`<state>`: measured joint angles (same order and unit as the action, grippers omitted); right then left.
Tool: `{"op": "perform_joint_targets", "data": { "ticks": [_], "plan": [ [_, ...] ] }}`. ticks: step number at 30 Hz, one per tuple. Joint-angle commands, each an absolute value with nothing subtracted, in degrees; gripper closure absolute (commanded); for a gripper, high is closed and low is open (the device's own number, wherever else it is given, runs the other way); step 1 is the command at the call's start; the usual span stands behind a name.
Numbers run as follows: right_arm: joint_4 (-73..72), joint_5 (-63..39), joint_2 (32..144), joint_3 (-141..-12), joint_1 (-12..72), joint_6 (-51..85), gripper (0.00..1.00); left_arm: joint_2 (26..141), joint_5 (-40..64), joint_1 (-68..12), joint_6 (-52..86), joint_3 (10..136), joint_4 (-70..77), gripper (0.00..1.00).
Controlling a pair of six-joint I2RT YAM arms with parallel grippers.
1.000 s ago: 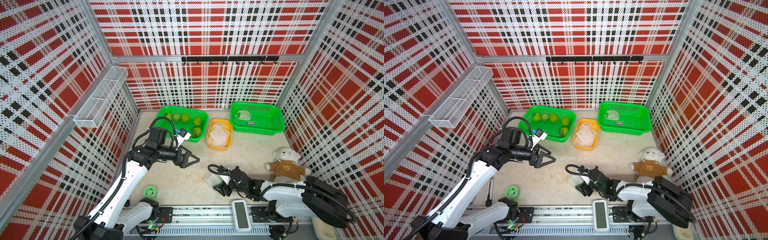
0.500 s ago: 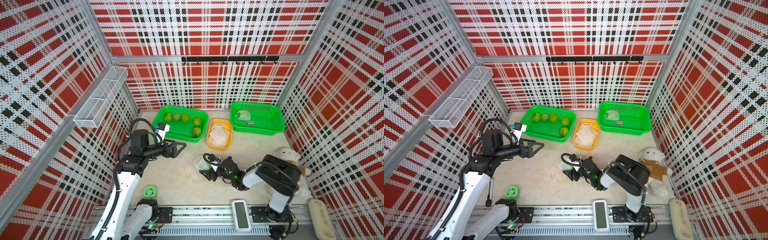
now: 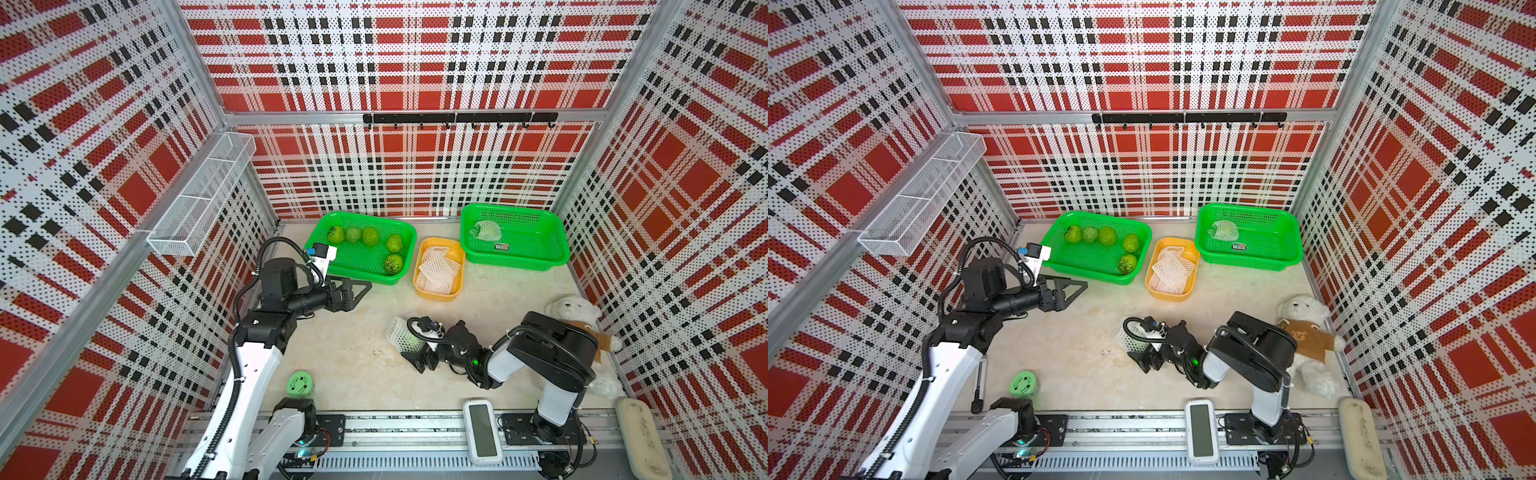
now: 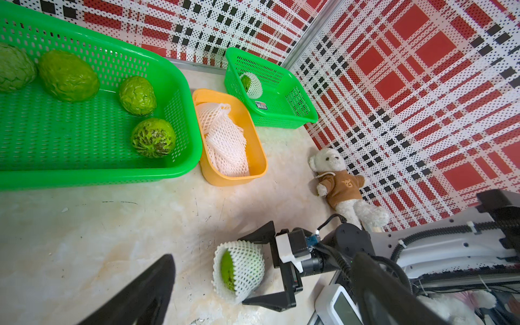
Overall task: Sleeve custard apples in foam nets
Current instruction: Adjust the custard apple at the center of the board.
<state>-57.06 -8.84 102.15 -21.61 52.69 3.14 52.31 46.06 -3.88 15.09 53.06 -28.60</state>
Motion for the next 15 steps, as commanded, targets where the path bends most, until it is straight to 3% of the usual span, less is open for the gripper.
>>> {"op": "perform_joint_targets", "data": {
  "ticks": [1, 15],
  "plan": [
    [-53.15, -8.00, 98.42, -21.27, 52.88, -0.06, 0.01, 52.37, 46.84, -3.60, 15.92, 52.78, -26.33, 0.01],
    [-21.50, -18.04, 83.64, -27.64, 50.42, -7.95, 0.00, 51.73, 44.79, -3.58, 16.05, 50.25, -25.13, 0.01]
  ]
}}
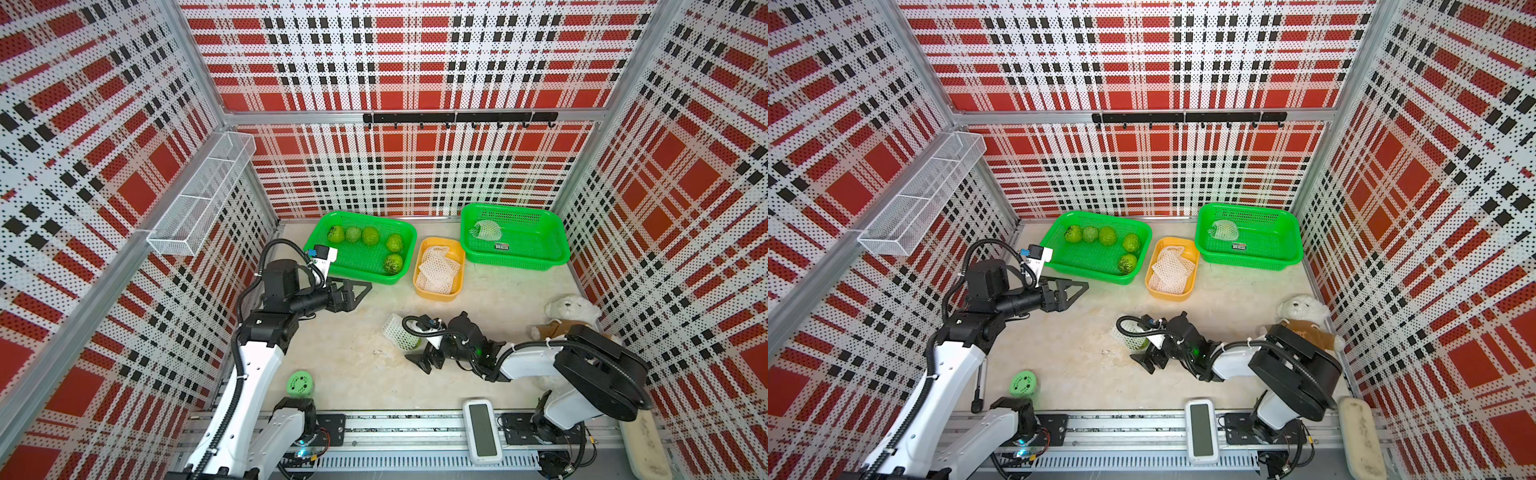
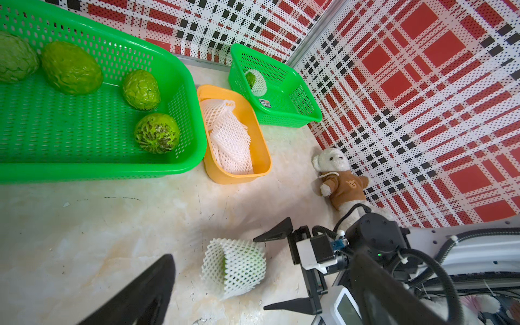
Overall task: Sleeve custard apples in foam nets
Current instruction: Adjust the custard apple at the center of the board.
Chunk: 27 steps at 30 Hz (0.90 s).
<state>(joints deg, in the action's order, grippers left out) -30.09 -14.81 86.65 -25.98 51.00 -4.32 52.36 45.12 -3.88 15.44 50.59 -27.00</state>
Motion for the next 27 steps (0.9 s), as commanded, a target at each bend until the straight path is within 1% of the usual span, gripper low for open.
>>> {"op": "perform_joint_targets", "data": {
  "ticks": [1, 5, 8, 11, 14, 20, 24, 27],
  "plan": [
    [-19.28, -17.98, 82.65, -28.45, 49.97, -8.18, 0.00, 51.68, 44.65, -3.57, 16.05, 50.26, -25.14, 0.01],
    [-6.78, -19.73, 80.62, -35.42, 47.88, -9.60, 0.00, 51.12, 44.23, -3.47, 16.00, 49.66, -24.80, 0.01],
    [0.54, -24.09, 81.51, -40.85, 46.58, -9.62, 0.00, 50.10, 42.36, -3.30, 15.97, 49.44, -25.09, 0.01],
    [8.92, -25.82, 84.83, -47.09, 46.47, -10.58, 0.00, 48.13, 39.82, -2.63, 16.06, 48.94, -25.45, 0.01],
    [14.37, -26.46, 87.92, -51.98, 46.25, -10.88, 0.00, 45.56, 38.34, -0.95, 16.02, 48.18, -25.75, 0.01],
    [29.79, -30.15, 95.98, -64.59, 46.30, -15.78, 0.00, 41.46, 40.26, 3.82, 18.33, 46.42, -25.36, 0.01],
    [37.70, -28.44, 101.30, -70.97, 46.25, -18.46, 0.00, 39.82, 42.06, 5.73, 19.05, 45.32, -24.53, 0.01],
    [39.48, -26.31, 104.05, -74.16, 46.39, -18.79, 0.00, 39.29, 42.33, 5.92, 19.34, 45.16, -23.84, 0.01]
  ]
}}
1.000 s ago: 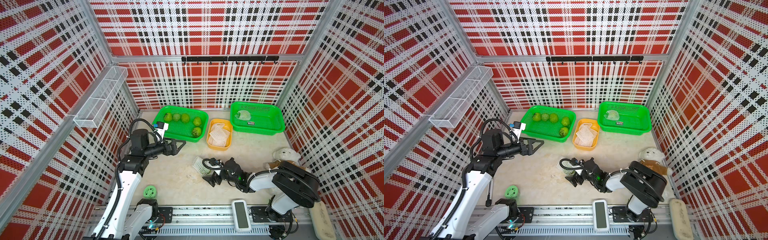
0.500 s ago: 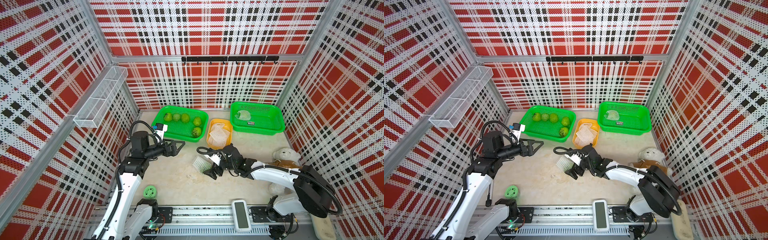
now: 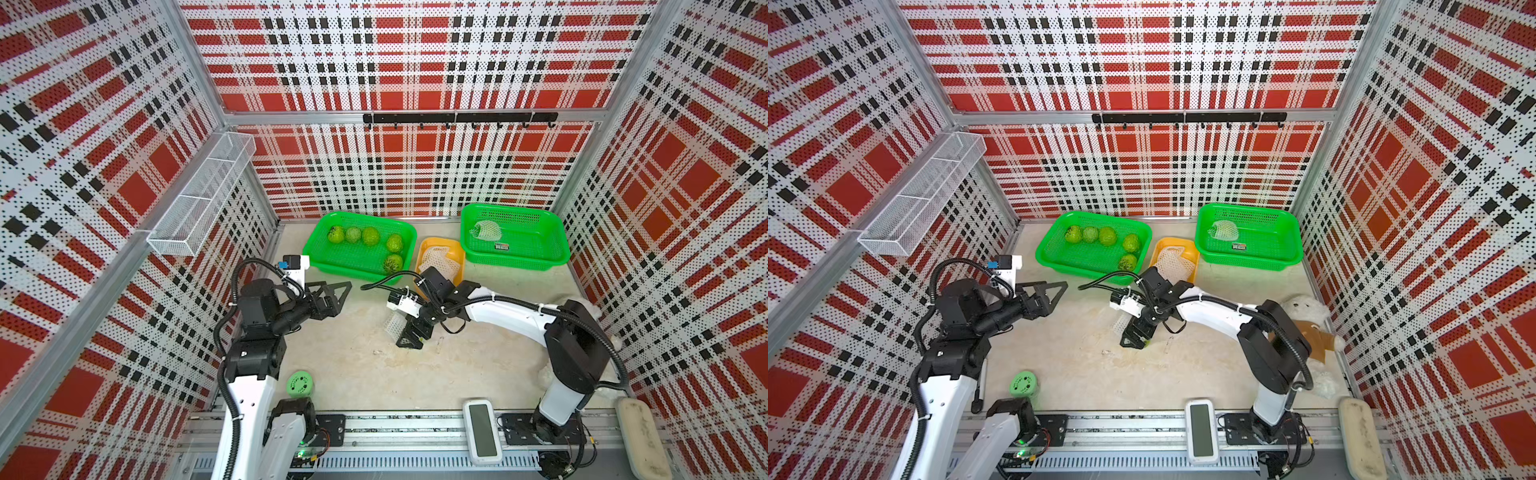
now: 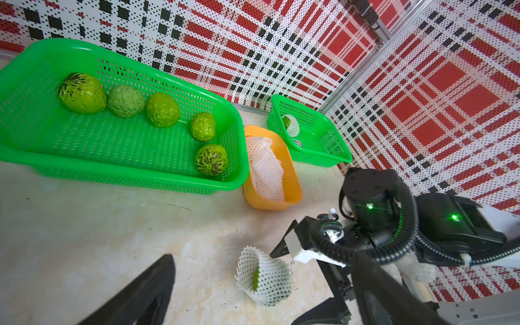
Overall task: Sleeve custard apples in foam nets
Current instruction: Adjust the custard apple at the center of the board.
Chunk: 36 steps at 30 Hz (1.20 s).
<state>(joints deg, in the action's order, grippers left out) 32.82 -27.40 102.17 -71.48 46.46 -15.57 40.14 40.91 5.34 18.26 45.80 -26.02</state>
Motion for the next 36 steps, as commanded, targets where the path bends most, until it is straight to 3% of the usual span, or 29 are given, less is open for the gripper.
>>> {"op": "perform_joint_targets", "data": {
  "ticks": [1, 7, 11, 16, 22, 27, 31, 36],
  "plan": [
    [40.00, -25.24, 105.17, -75.32, 46.38, -18.78, 0.00, 39.34, 42.37, 5.93, 19.36, 45.15, -23.76, 0.01],
    [42.80, -20.89, 109.09, -79.19, 46.63, -19.03, 0.02, 38.96, 42.62, 6.00, 19.34, 45.09, -23.57, 0.01],
    [40.78, -19.82, 107.52, -76.32, 47.18, -18.64, 0.18, 39.01, 42.57, 6.13, 19.35, 45.00, -23.60, 0.01],
    [27.87, -16.97, 100.07, -64.85, 48.31, -15.21, 0.31, 40.04, 43.17, 6.24, 20.46, 44.57, -21.72, 0.01],
    [3.75, -11.35, 89.85, -46.21, 50.53, -11.71, 0.32, 42.23, 43.71, 4.75, 23.68, 42.45, -18.07, 0.01],
    [-19.21, -6.57, 85.10, -32.05, 53.17, -10.99, 0.32, 45.81, 36.83, -5.60, 25.64, 39.77, -16.60, 0.01],
    [-29.39, -2.33, 85.51, -27.29, 55.23, -10.77, 0.32, 51.29, 31.27, -15.79, 27.92, 37.53, -15.67, 0.00],
    [-37.71, 1.24, 87.90, -24.30, 56.50, -9.55, 0.34, 55.98, 27.01, -24.91, 30.42, 34.76, -15.71, 0.12]
  ]
}}
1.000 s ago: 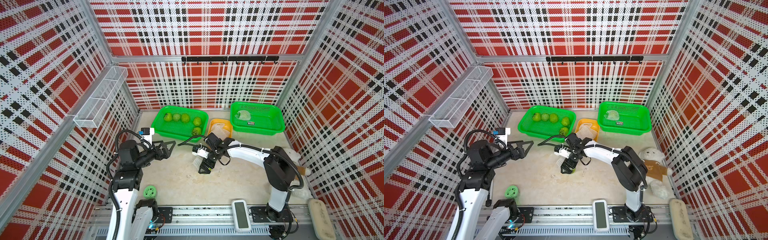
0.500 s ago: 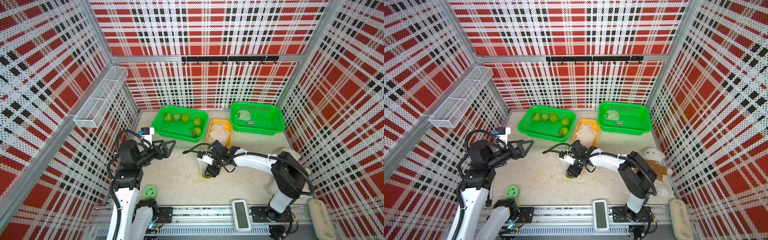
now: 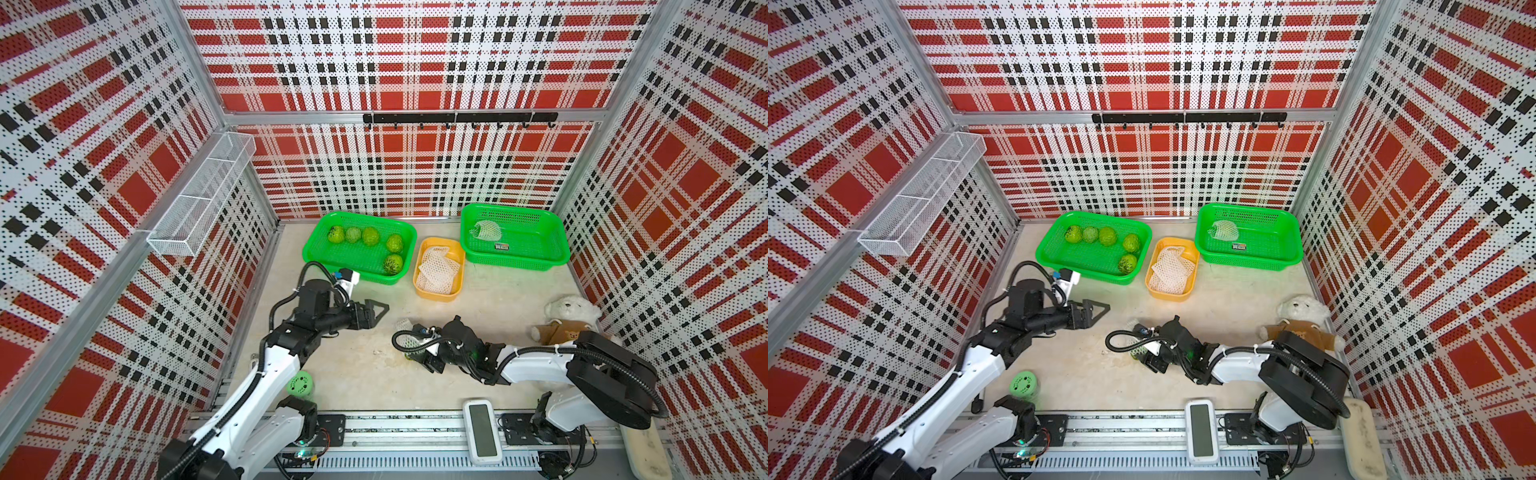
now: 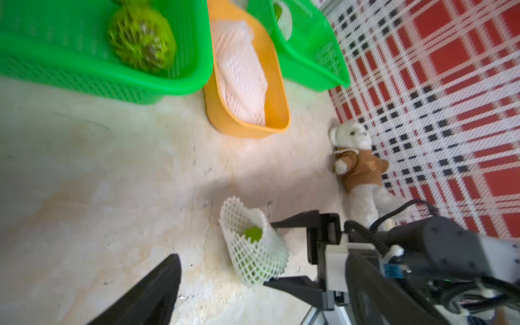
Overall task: Sleeve custard apples in foam nets
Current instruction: Adjust the custard apple at the center of the board.
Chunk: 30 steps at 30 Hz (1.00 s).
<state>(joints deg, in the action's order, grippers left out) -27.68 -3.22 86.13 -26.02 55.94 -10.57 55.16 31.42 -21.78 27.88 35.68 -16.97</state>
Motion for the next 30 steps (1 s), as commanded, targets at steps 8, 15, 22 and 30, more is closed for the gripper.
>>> {"op": "perform_joint_targets", "data": {
  "ticks": [8, 15, 22, 30],
  "plan": [
    [-48.87, 2.51, 93.13, -21.57, 57.72, -8.70, 0.35, 62.93, 24.90, -30.60, 33.13, 32.58, -6.82, 0.24],
    [-57.29, 2.55, 99.06, -22.78, 57.92, -8.08, 0.36, 67.49, 24.55, -30.58, 31.38, 34.24, -2.72, 0.36],
    [-59.83, 4.57, 103.35, -27.18, 58.03, -8.88, 0.34, 68.87, 21.69, -30.41, 29.98, 35.15, -4.18, 0.64],
    [-62.58, 4.75, 105.58, -29.52, 57.44, -5.42, 0.12, 68.28, 20.64, -30.82, 27.32, 34.85, -4.68, 1.00]
  ]
}}
